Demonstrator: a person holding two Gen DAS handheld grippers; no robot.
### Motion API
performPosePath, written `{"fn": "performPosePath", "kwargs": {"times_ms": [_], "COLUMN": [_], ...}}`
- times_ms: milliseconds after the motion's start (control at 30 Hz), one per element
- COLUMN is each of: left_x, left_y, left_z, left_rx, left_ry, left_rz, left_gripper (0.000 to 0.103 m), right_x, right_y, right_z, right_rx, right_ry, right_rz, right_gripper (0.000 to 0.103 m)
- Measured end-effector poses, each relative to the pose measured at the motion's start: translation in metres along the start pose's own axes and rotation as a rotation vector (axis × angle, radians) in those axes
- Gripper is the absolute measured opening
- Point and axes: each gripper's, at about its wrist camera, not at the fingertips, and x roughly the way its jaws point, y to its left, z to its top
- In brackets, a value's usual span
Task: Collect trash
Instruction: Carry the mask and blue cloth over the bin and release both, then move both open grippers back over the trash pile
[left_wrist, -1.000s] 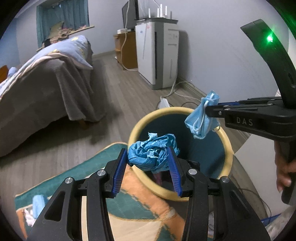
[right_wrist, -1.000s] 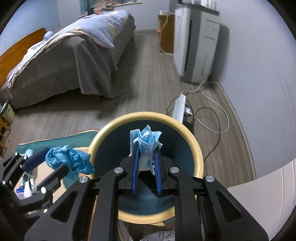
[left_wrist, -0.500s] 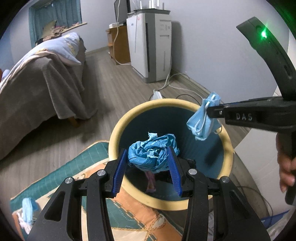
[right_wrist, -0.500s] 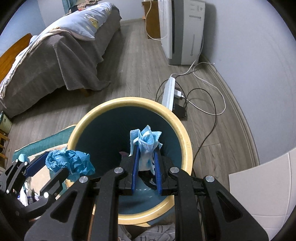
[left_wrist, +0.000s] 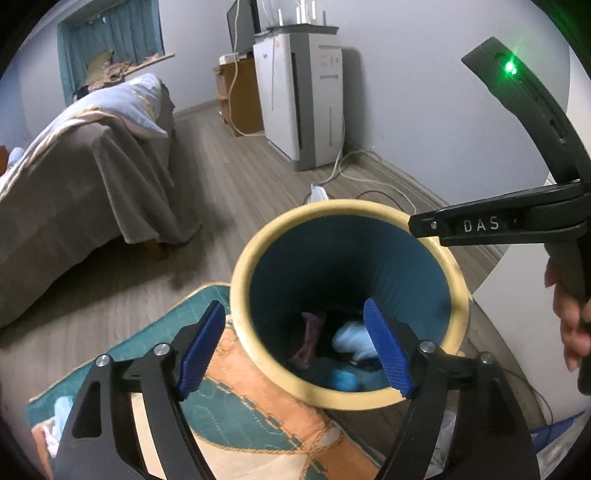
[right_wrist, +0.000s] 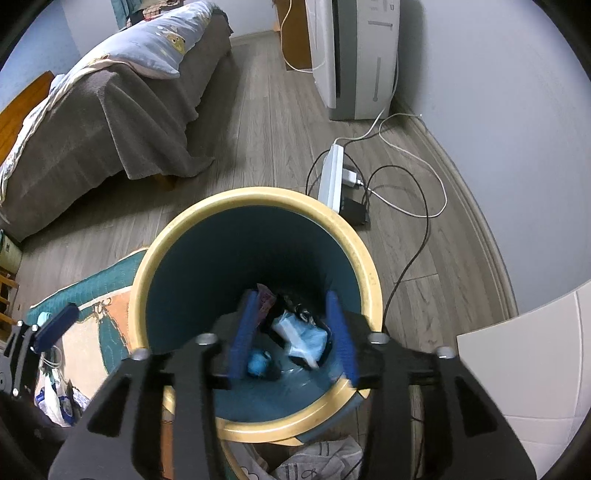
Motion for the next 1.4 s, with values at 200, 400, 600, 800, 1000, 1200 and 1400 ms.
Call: {"fn": "performPosePath", "kwargs": {"times_ms": [200,400,600,800,1000,1200,1400], "left_x": [-0.024,-0.054,-0.084,-0.109,-0.13,-0.147,-0.159], "left_y": [0.02,0.044,0.077,0.114,0.152,0.192,0.232], "left_z": [-0.001,-0.01,-0.027,-0.047,-0.071,-0.097,-0.124], "left_rx": [-0.025,-0.037,-0.073,-0.117,-0.147,-0.212,-0.258], "left_ry": [-0.032,-0.067,-0.074,-0.075,-0.068,-0.045,-0.023], "left_rz": [0.028,0.062,0.104,0.155,0.221,0.275,0.326], "left_gripper": [0.087,0.093,0.094,0.095,0.096,0.096,0.096], "right_x": [-0.014,-0.029,-0.035,-0.037,-0.033,-0.027,-0.02], "right_y": [0.014,0.035,0.069,0.114,0.163,0.216,0.273], "right_z": [0.002,0.006,0.006,0.003,-0.006,-0.014,-0.026], "right_rx": [-0.017,-0.033,-0.053,-0.107,-0.18,-0.244,-0.32], "right_ry": [-0.033,-0.072,-0.079,-0.087,-0.081,-0.07,-0.062], "right_rz": [-0.019,-0.004,0.012,0.042,0.064,0.09,0.118], "right_gripper": [0.075,0.097,0.097,0.097,0.097,0.097,0.097]}}
